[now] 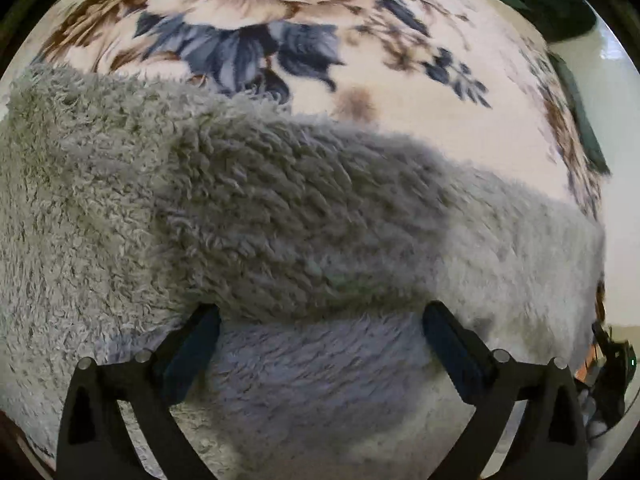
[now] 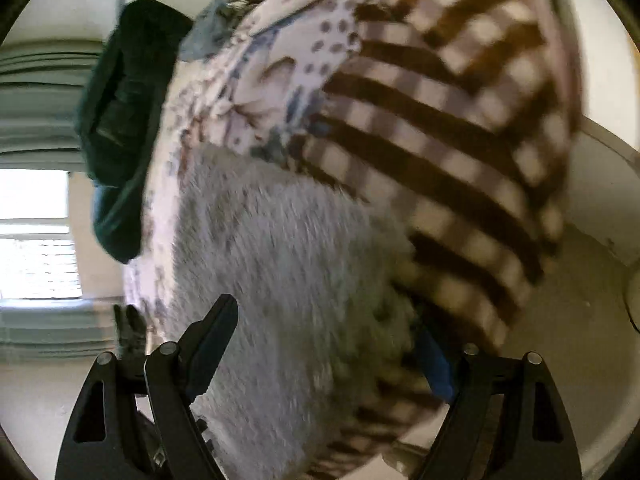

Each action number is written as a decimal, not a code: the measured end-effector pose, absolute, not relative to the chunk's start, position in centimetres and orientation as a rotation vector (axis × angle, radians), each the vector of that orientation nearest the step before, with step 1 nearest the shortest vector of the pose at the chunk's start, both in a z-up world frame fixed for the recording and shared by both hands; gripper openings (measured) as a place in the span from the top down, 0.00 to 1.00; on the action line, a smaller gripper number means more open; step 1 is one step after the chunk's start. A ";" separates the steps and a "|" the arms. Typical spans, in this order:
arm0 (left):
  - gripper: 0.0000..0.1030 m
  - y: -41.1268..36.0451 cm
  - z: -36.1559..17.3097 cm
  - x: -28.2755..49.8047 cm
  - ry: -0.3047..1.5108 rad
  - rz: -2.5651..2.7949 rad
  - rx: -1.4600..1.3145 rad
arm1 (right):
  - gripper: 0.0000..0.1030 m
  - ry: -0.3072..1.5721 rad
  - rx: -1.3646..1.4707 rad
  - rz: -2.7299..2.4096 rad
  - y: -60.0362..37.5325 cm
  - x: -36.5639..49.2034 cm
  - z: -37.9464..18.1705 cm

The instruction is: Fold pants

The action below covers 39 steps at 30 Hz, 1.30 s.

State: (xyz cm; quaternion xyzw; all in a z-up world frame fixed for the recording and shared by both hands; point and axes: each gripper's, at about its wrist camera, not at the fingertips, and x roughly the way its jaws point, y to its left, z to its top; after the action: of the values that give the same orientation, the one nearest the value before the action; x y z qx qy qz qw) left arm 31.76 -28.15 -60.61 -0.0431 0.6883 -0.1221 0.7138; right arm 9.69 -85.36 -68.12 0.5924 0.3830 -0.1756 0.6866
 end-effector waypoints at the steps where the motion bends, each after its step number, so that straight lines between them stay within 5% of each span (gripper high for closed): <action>1: 0.00 -28.4 -60.9 32.0 1.530 -0.254 -0.086 | 0.17 0.846 1.330 -0.377 -85.8 9.9 -68.8; 9: 0.00 -30.4 -61.4 32.1 1.474 -0.107 -0.031 | 0.17 0.574 1.578 -0.154 -86.6 9.2 -72.4; 18: 0.00 -31.4 -61.7 32.2 1.460 -0.094 -0.047 | 0.17 0.645 1.594 -0.073 -82.6 6.1 -75.6; 28: 0.00 -30.8 -61.7 33.0 1.524 -0.092 -0.042 | 0.18 0.487 1.572 -0.036 -82.2 9.4 -75.6; 30: 0.00 -30.8 -61.7 33.1 1.523 -0.093 -0.041 | 0.26 0.486 1.568 -0.080 -82.1 10.4 -76.2; 32: 0.00 -30.8 -61.5 33.1 1.524 -0.100 -0.042 | 0.52 0.496 1.546 -0.140 -81.9 10.6 -76.1; 33: 0.00 -30.8 -61.1 33.1 1.525 -0.105 -0.041 | 0.75 0.520 1.516 -0.169 -81.6 10.5 -75.7; 39: 0.00 -30.0 -57.8 32.7 1.467 -0.145 -0.020 | 0.81 0.567 1.345 -0.241 -79.0 10.1 -69.1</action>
State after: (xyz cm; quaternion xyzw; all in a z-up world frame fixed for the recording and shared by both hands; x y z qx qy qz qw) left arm 32.70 -30.03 -57.80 -0.0090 0.6689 -0.0662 0.7403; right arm 10.06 -79.01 -69.05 0.6127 0.2585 -0.1099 0.7387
